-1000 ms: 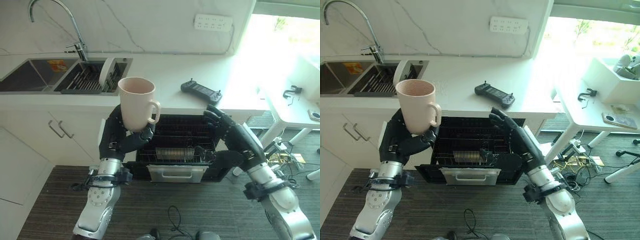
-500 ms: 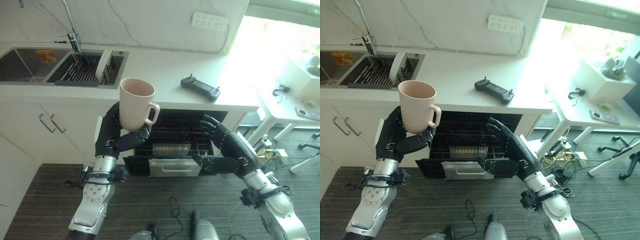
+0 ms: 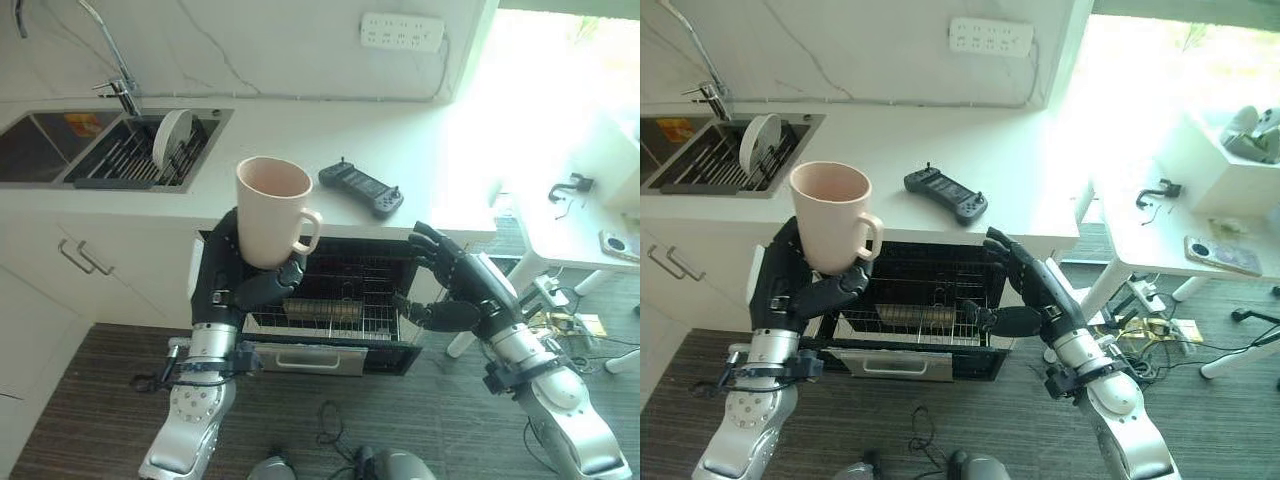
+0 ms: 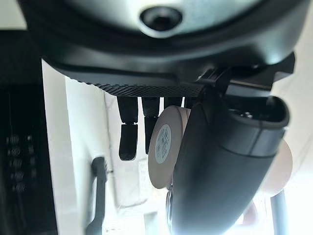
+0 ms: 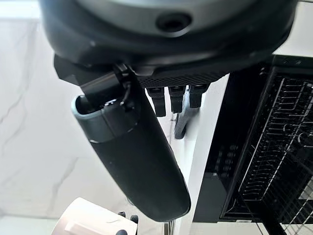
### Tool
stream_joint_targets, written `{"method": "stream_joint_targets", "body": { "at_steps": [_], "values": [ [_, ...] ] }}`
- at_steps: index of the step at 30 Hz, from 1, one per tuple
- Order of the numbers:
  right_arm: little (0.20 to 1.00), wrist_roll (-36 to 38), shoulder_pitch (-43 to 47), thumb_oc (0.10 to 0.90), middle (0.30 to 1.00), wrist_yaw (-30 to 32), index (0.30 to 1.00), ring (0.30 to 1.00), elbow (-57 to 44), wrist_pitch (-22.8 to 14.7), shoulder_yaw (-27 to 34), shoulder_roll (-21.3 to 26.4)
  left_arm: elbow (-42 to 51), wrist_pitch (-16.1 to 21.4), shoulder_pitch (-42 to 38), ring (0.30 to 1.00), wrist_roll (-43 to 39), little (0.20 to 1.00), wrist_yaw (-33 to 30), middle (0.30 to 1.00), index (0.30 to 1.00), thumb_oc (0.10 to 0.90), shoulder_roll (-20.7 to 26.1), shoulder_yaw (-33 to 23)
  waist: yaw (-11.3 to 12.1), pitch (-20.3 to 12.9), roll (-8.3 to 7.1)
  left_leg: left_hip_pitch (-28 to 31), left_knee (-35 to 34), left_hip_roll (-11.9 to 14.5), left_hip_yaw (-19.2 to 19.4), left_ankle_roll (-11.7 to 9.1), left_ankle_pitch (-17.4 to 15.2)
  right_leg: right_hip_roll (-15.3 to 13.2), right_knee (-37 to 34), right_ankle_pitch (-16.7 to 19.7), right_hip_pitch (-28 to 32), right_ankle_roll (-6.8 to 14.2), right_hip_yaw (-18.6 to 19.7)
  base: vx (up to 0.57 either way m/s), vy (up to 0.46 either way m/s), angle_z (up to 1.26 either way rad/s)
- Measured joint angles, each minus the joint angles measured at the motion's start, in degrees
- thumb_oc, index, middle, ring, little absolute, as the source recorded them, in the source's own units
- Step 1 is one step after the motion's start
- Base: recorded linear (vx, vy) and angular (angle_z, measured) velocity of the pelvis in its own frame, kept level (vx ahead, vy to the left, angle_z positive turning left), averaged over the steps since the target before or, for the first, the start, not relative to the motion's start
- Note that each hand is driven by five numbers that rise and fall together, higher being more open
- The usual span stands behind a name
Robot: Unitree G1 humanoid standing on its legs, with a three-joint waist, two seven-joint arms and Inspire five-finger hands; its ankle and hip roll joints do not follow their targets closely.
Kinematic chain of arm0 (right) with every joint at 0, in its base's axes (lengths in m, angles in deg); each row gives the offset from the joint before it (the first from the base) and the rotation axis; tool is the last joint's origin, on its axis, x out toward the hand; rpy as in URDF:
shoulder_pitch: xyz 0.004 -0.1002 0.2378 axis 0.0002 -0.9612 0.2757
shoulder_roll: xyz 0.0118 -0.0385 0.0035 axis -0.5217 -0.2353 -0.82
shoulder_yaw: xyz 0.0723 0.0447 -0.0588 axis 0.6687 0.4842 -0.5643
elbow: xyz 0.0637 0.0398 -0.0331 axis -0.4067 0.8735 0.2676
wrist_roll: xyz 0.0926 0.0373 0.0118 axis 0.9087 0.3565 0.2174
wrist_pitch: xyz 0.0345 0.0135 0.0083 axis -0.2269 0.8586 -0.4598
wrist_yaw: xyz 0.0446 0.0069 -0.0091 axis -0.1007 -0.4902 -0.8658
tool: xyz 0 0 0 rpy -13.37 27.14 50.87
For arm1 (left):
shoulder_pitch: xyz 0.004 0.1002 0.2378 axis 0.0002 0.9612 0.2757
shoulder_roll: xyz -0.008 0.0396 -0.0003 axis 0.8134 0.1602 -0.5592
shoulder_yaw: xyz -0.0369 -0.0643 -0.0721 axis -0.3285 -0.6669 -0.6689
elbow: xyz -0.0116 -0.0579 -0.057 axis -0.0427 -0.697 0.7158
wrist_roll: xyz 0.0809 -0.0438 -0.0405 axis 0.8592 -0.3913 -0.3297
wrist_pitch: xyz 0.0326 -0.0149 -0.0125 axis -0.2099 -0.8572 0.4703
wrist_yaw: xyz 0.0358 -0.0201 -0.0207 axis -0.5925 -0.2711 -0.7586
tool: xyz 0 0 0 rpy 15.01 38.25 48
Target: Place the dishes in the dishwasher.
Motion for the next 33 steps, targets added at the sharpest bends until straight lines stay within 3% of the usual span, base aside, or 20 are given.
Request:
{"method": "stream_joint_targets", "body": {
  "at_steps": [2, 4, 7, 9, 11, 14, 17, 21, 26, 33],
  "values": [
    [0.9, 1.21, 0.16, 0.8, 0.9, -0.07, 0.9, 0.9, -0.03, -0.02, 0.07, 1.13, -1.95, 1.46, -0.9, 0.3, 1.23, 0.3, -2.64, 0.3, 0.3, 0.4, 0.03, 0.0, -0.59, 0.12, -0.23, 2.45, -0.63, -0.03, -1.87, 0.08, -0.09, 0.74, -2.07, 0.24, 2.0, -0.35, 0.05, 0.05, 0.24, -0.26],
    [0.9, 2.32, 0.08, 0.8, 0.9, -0.29, 0.9, 0.9, -0.03, -0.05, 0.61, 2.55, -3.49, 3.09, -4.9, 0.3, 3.94, 0.3, -3.75, 0.3, 0.3, 0.4, 0.03, 0.03, -2.48, -0.02, -0.03, 4.37, 2.41, -0.19, -1.45, 0.6, -1.37, 1.35, -4.22, 0.78, 2.12, -0.71, -0.37, 0.1, 0.27, -0.11],
    [0.9, 2.36, 0.6, 0.8, 0.9, -1.43, 0.9, 0.9, -0.04, 0.5, 0.51, 2.4, -7.47, 4.73, -9.95, 0.3, 7.73, 0.3, -6.49, 0.3, 0.3, 0.4, -0.43, 1.32, -3.98, -0.19, 0.27, 8.46, 0.95, -0.1, -0.42, 0.47, -1.74, 1.61, -3.58, 1.17, 1.1, -1.35, -1.48, 0.07, 0.162, 0.15],
    [0.9, 3.59, 1.46, 0.8, 0.9, -1.6, 0.9, 0.9, -0.04, 0.92, 0.41, 1.92, -8.39, 4.88, -10.3, 0.3, 9.17, 0.3, -9.1, 0.3, 0.3, 0.4, -1.02, 1.33, -3.55, -0.32, 0.32, 8.91, -1.08, -0.69, -0.19, -0.56, -3.57, 0.92, -2.42, 0.96, -0.42, -0.44, -1.09, 0.05, 0.118, 0.03],
    [0.9, 5.56, 2.61, 0.8, 0.9, -1.58, 0.9, 0.9, -0.09, 1.08, -0.11, 1.14, -10.34, 4.86, -10.26, 0.3, 11.62, 0.3, -12.52, 0.3, 0.3, 0.4, -2.4, 2.32, -2.36, -0.35, 0.23, 9.19, -0.68, -2.69, 0.59, 0.76, -3.62, -1.28, -1.64, 0.94, -0.86, 0.78, -0.74, 0.05, 0.086, -0.02],
    [0.9, 5.75, 4.5, 0.8, 0.9, -1.33, 0.9, 0.9, -0.23, 1.08, -1.95, 0.5, -10.56, 4.9, -10.2, 0.3, 15.12, 0.3, -14.76, 0.3, 0.3, 0.4, -2.27, 3.37, -1.46, -1.31, 0.18, 7.84, 0.56, -4.6, 1.23, 2.7, -4.48, -3.62, -1.5, 0.83, -1.81, 1.0, -0.55, 0.04, 0.053, 0.02],
    [0.9, 8.32, 4.63, 0.8, 0.9, -1.3, 0.9, 0.9, -0.34, 1.16, -2.71, -0.73, -11.08, 5.28, -10.24, 0.3, 18.15, 0.3, -16.92, 0.3, 0.3, 0.4, -2.09, 3.87, -0.45, -2.7, -0.82, 7.07, 1.13, -5.92, 1.42, 4.01, -4.99, -5.0, -1.67, 1.33, -2.1, 1.82, -0.3, 0.05, 0.031, 0.04],
    [0.9, 11.99, 5.27, 0.8, 0.9, -1.13, 0.9, 0.9, -0.37, 1.13, -3.59, -2.85, -12.5, 5.32, -10.23, 0.3, 18.96, 0.3, -18.72, 0.3, 0.3, 0.4, -2.21, 5.07, -0.4, -4.5, -1.38, 6.41, 2.3, -6.11, 1.97, 5.31, -5.57, -5.6, -2.13, 1.81, -2.08, 2.46, -0.23, 0.02, 0.01, -0.02],
    [0.9, 14.71, 7.18, 0.8, 0.9, -0.4, 0.9, 0.9, -0.34, 1.12, -4.99, -2.98, -14.05, 5.83, -10.24, 0.3, 20.61, 0.3, -19.52, 0.3, 0.3, 0.4, -2.26, 9.77, -0.45, -4.55, -1.3, 6.63, 2.75, -6.12, 2.48, 5.29, -5.72, -5.66, -2.08, 3.17, -2.07, 4.04, 0.18, 0.02, 0.003, -0.05],
    [0.9, 17.69, 11.51, 0.8, 0.9, 0.19, 0.9, 0.9, -0.28, 1.12, -5.56, -3.1, -14.22, 7.8, -10.61, 0.3, 21.33, 0.3, -19.11, 0.3, 0.3, 0.4, -2.55, 14.43, -0.45, -4.57, -1.28, 7.13, 2.63, -5.99, 2.55, 5.53, -5.89, -5.5, -1.65, 2.92, -1.97, 3.57, 0.31, 0.0, -0.01, -0.02]
  ]
}}
